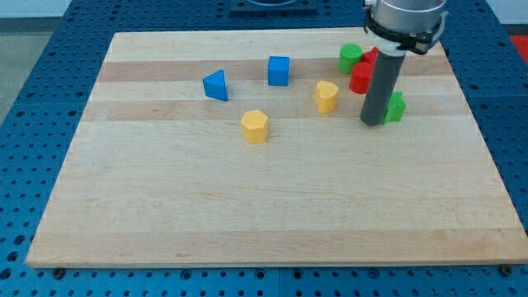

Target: Move the green star below the red star

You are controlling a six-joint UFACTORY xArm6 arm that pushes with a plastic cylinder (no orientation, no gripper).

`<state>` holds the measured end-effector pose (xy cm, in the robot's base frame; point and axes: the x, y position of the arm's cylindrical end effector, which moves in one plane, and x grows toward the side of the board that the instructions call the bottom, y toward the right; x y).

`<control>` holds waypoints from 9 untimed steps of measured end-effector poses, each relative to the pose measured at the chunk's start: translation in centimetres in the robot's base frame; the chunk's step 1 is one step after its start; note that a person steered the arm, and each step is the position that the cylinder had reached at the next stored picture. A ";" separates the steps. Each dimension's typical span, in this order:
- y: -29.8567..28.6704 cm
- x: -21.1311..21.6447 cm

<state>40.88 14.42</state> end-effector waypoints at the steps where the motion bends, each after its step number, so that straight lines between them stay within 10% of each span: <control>1: 0.0 -2.3; 3: 0.4 3.2; 9: 6.0 -1.0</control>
<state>39.85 20.38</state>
